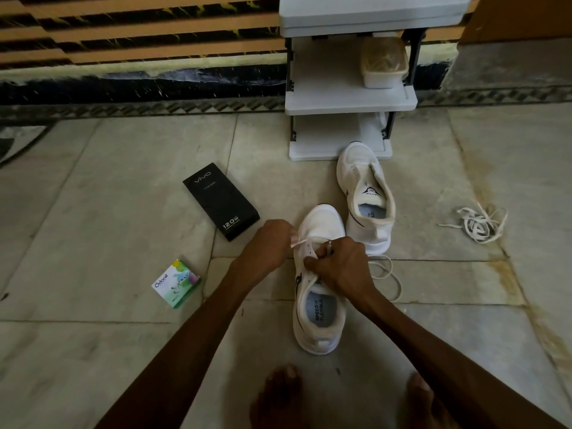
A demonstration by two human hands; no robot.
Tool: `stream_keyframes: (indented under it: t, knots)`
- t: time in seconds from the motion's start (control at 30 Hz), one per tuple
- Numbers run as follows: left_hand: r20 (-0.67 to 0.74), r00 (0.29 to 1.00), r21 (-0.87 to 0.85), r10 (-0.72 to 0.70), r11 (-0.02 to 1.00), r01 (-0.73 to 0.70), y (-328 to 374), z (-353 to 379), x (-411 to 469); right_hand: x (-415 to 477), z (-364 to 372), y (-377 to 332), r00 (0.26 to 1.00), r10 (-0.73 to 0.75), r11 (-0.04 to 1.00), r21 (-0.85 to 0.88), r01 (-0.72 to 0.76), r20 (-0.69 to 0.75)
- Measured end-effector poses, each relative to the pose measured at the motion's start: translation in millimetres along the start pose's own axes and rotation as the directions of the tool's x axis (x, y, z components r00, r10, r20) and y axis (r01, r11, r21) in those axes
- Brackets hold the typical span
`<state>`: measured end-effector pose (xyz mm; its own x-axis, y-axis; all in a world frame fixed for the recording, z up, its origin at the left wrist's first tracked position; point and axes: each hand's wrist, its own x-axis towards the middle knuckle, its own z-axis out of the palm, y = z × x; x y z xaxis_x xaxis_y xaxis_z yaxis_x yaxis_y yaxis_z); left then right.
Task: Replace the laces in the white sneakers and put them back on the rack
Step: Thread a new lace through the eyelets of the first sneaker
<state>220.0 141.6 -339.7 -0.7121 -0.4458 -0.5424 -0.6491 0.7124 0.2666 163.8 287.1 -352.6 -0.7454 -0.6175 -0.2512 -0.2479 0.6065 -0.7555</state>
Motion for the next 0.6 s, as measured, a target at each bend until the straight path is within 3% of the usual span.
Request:
stream_keyframes:
  t: [0.07,0.17,0.23,0.33,0.4,0.47,0.53,0.6]
  knots:
    - [0.081,0.992,0.091,0.094,0.991,-0.102,-2,-4,-7,0,1,0,1.0,0.006,1.0,-0.012,-0.006,-0.011]
    - [0.249,0.899,-0.196,0.36,0.928,-0.317,-21,-35,-30,-3,2,-1,0.999,0.018,1.0,0.004,-0.018,-0.034]
    - [0.308,0.782,-0.469,0.541,0.802,-0.37,-32,-59,-49,-5,2,-2,0.998,0.046,0.999,0.03,-0.045,-0.047]
    - [0.164,0.559,-0.757,0.813,0.467,-0.457,-32,-81,-74,-5,1,-2,0.997,0.052,0.998,0.029,-0.05,-0.055]
    - [0.069,0.363,-0.87,0.929,0.234,-0.433,-25,-89,-86,-4,1,-3,0.997,0.051,0.999,0.018,-0.05,-0.05]
    - [0.039,0.243,-0.891,0.969,0.144,-0.43,-15,-94,-92,-5,2,-4,0.997,0.055,0.998,0.022,-0.055,-0.045]
    - [0.047,0.27,-0.876,0.962,0.169,-0.452,-10,-98,-93,-5,1,-4,0.997,0.053,0.998,0.023,-0.052,-0.047]
    - [0.064,0.422,-0.834,0.904,0.281,-0.474,-12,-102,-93,-6,0,-2,0.999,0.041,0.999,0.016,-0.041,-0.035]
